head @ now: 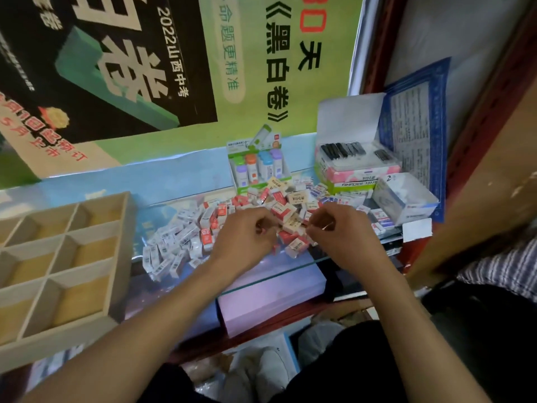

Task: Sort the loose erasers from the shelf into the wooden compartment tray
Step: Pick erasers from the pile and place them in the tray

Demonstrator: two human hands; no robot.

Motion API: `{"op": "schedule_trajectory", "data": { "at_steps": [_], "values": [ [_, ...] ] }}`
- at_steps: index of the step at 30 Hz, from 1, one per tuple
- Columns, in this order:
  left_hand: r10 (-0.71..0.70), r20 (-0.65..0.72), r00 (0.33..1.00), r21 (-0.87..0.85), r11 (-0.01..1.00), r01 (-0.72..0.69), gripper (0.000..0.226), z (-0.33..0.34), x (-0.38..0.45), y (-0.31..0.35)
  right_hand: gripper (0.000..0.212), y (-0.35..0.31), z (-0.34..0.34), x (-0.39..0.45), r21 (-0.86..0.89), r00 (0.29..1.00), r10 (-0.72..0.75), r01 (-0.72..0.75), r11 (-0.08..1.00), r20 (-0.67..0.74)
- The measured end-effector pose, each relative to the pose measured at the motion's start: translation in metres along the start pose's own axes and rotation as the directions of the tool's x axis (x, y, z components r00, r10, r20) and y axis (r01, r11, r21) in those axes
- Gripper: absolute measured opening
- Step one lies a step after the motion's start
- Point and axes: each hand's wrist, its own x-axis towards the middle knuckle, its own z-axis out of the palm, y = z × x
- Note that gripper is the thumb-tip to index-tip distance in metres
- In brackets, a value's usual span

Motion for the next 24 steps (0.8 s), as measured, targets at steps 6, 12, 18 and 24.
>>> {"op": "schedule_trajectory", "data": {
  "at_steps": [6,12,18,24],
  "values": [
    [-0.061,-0.185,0.981,-0.156,0.987,0.032,0.017,0.016,0.005,-0.012,0.008,0.001,0.007,0.036,0.017,0.997,0.030,-0.029,0.999,-0.070],
    [0.057,-0.193,0.979,-0.027,0.998,-0.064,0.018,0.012,0.013,-0.021,0.010,0.032,-0.002,0.034,-0.019,0.995,0.078,-0.080,0.997,-0.059],
    [0.191,0.024,0.981,0.097,0.976,-0.193,0.022,0.036,0.027,-0.011,0.026,0.068,-0.017,0.028,-0.163,0.969,0.161,-0.193,0.968,-0.189],
    [0.370,0.256,0.893,0.185,0.888,-0.420,0.026,0.070,0.048,0.015,0.063,0.103,-0.024,0.028,-0.432,0.942,0.334,-0.310,0.847,-0.021]
  ]
}}
